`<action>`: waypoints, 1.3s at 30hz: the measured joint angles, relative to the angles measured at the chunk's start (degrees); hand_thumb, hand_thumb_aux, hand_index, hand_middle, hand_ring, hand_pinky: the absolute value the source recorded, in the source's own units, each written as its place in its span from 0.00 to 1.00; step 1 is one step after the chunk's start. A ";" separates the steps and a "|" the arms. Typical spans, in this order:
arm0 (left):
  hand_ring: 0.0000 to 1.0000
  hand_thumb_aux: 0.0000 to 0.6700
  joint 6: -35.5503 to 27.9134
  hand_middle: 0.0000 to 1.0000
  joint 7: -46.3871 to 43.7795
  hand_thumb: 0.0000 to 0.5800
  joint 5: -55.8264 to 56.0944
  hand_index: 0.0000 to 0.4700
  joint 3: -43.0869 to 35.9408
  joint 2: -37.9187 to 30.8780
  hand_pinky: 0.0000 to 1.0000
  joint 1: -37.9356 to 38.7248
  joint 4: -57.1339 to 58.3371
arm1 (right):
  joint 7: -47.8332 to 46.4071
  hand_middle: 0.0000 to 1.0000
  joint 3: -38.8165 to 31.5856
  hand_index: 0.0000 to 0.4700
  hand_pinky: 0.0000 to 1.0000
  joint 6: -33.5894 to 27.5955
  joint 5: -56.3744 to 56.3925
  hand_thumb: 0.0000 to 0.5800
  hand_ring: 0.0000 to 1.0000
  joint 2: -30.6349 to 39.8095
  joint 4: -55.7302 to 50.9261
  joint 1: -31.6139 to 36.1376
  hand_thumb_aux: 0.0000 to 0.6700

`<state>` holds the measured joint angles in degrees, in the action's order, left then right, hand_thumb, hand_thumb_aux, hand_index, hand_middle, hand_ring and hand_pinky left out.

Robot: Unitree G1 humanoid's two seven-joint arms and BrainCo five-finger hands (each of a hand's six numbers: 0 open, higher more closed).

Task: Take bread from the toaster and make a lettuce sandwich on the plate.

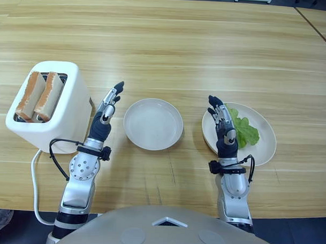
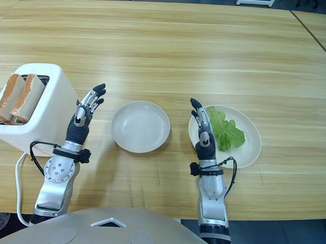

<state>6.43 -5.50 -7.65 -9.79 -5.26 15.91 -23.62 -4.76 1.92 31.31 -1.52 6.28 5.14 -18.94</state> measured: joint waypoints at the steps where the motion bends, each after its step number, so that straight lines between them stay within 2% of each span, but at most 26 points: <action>1: 0.00 0.00 0.00 0.00 0.00 0.00 0.00 0.00 0.04 0.01 0.00 0.10 -0.01 | 0.28 0.00 0.28 0.00 0.00 0.00 0.17 0.00 0.00 -0.29 0.01 0.21 0.00; 11: 0.00 0.00 -2.98 0.00 -0.19 0.00 -0.14 0.00 -1.79 0.47 0.00 0.68 -6.93 | 1.11 0.00 0.87 0.00 0.00 -0.09 -1.52 0.00 0.00 0.18 0.19 0.91 0.00; 15: 0.00 0.00 -3.91 0.00 -0.15 0.00 -0.96 0.00 -1.82 0.45 0.00 0.82 -8.66 | 2.31 0.00 0.87 0.00 0.00 -0.60 -4.59 0.00 0.00 0.10 3.70 0.50 0.00; 17: 0.00 0.00 -5.28 0.00 0.04 0.00 -3.52 0.00 -1.85 0.30 0.00 1.23 -11.47 | 3.73 0.00 1.57 0.00 0.00 -2.28 -7.95 0.00 0.00 0.01 6.33 0.53 0.00; 19: 0.00 0.00 -7.46 0.00 0.05 0.00 -10.28 0.00 -0.92 -0.70 0.00 0.41 -19.21 | 4.61 0.00 3.42 0.00 0.00 -3.82 -10.06 0.00 0.00 1.02 8.92 1.36 0.00; 21: 0.00 0.00 -9.87 0.00 -0.96 0.00 -16.69 0.00 2.61 -2.89 0.00 -3.16 -25.88 | 4.76 0.00 5.01 0.00 0.00 -4.38 -11.47 0.00 0.00 2.81 9.97 2.42 0.00; 24: 0.00 0.00 -15.62 0.00 -5.99 0.00 -26.13 0.00 17.44 -13.91 0.00 -12.46 -30.09 | 4.45 0.00 7.57 0.00 0.00 -5.43 -11.69 0.00 0.00 5.89 9.94 3.78 0.00; 26: 0.00 0.00 -18.18 0.00 -8.89 0.00 -30.91 0.00 26.79 -22.58 0.00 -16.58 -27.89 | 4.27 0.00 7.95 0.00 0.00 -5.65 -11.57 0.00 0.00 6.68 9.92 3.76 0.00; 30: 0.00 0.00 -18.93 0.00 -11.74 0.00 -41.14 0.00 33.85 -31.72 0.00 -15.36 -19.83 | 4.24 0.00 6.57 0.00 0.00 -5.72 -12.14 0.00 0.00 6.60 9.87 3.45 0.00; 34: 0.00 0.00 -20.74 0.00 -13.79 0.00 -51.30 0.00 35.78 -36.25 0.00 -9.25 -8.67 | 4.23 0.00 5.56 0.00 0.00 -5.61 -12.99 0.00 0.00 6.60 9.80 3.17 0.00; 39: 0.00 0.00 -21.52 0.00 -15.97 0.00 -57.15 0.00 33.54 -37.30 0.00 -4.58 -1.77 | 4.28 0.00 5.39 0.00 0.00 -5.60 -12.95 0.00 0.00 6.62 9.42 3.07 0.00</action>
<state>-15.09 -21.47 -64.80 23.75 -42.55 11.33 -25.39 -0.47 7.32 25.71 -14.47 12.91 14.55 -15.88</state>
